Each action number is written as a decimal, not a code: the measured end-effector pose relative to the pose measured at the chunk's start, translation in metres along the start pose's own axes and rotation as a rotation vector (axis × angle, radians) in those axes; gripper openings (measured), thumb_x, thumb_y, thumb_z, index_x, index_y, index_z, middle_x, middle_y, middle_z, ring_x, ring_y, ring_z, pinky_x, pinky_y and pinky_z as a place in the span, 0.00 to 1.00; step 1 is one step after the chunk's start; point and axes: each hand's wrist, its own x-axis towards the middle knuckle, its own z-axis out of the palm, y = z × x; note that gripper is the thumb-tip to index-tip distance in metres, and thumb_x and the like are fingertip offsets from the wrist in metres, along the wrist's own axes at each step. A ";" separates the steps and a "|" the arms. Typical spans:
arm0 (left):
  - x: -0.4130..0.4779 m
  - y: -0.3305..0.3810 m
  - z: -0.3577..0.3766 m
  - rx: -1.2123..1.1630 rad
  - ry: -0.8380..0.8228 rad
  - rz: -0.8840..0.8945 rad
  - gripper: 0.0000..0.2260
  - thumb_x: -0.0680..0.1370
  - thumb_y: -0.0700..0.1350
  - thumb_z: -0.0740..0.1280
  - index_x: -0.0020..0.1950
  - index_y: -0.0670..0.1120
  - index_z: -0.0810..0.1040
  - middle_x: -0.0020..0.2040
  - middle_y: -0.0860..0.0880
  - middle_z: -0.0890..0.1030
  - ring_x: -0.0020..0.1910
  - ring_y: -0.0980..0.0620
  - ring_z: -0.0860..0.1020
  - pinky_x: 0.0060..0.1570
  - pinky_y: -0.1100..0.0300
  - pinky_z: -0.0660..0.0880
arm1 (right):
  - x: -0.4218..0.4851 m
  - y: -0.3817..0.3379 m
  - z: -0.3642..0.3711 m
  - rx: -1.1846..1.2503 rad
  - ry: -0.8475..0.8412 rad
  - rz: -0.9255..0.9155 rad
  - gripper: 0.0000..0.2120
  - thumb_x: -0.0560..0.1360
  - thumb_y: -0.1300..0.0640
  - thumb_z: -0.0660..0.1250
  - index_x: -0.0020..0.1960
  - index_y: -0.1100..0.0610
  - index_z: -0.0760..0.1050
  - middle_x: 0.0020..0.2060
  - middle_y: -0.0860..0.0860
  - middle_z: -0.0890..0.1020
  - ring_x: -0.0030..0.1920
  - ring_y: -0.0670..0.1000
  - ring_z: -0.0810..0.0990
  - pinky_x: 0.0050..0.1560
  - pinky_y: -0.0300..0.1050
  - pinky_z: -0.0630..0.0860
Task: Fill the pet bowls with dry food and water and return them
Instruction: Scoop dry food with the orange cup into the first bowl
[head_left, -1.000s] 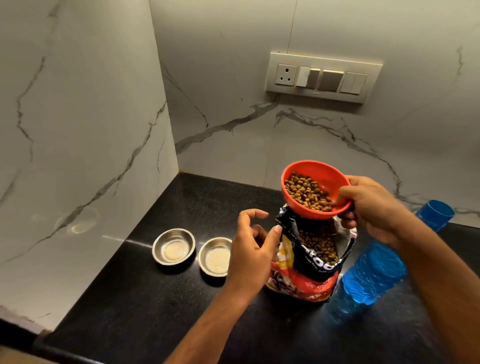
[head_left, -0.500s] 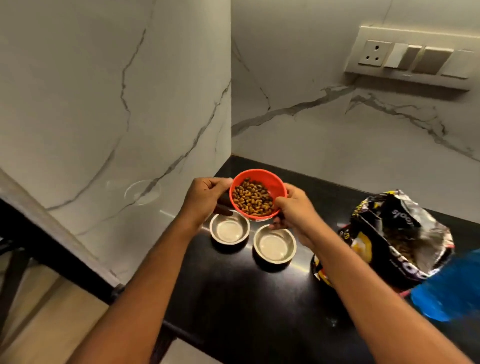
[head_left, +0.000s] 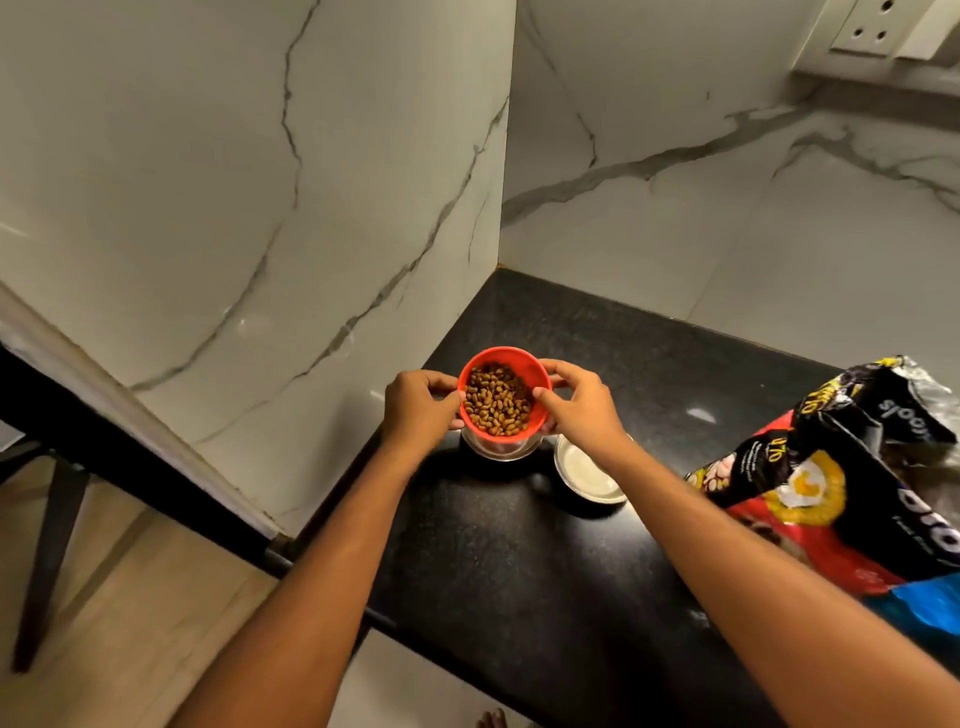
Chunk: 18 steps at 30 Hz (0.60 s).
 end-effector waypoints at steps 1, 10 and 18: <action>0.001 -0.003 0.002 0.020 0.009 0.014 0.04 0.72 0.35 0.72 0.47 0.40 0.83 0.41 0.44 0.84 0.34 0.47 0.84 0.38 0.49 0.83 | 0.001 0.004 0.001 -0.013 0.015 -0.018 0.17 0.75 0.64 0.69 0.61 0.51 0.79 0.51 0.51 0.84 0.47 0.52 0.84 0.45 0.55 0.83; 0.004 -0.026 0.014 0.102 0.095 0.138 0.05 0.70 0.41 0.73 0.46 0.46 0.84 0.44 0.49 0.85 0.39 0.49 0.84 0.43 0.48 0.82 | 0.013 0.029 0.008 0.077 0.078 -0.030 0.21 0.70 0.68 0.73 0.59 0.50 0.82 0.55 0.46 0.84 0.57 0.47 0.82 0.57 0.57 0.79; 0.000 -0.026 0.015 0.106 0.150 0.250 0.05 0.70 0.35 0.73 0.44 0.42 0.82 0.46 0.47 0.83 0.41 0.52 0.81 0.39 0.68 0.76 | 0.014 0.035 0.013 0.195 0.100 -0.059 0.20 0.71 0.68 0.73 0.58 0.51 0.81 0.55 0.46 0.84 0.60 0.47 0.80 0.59 0.57 0.79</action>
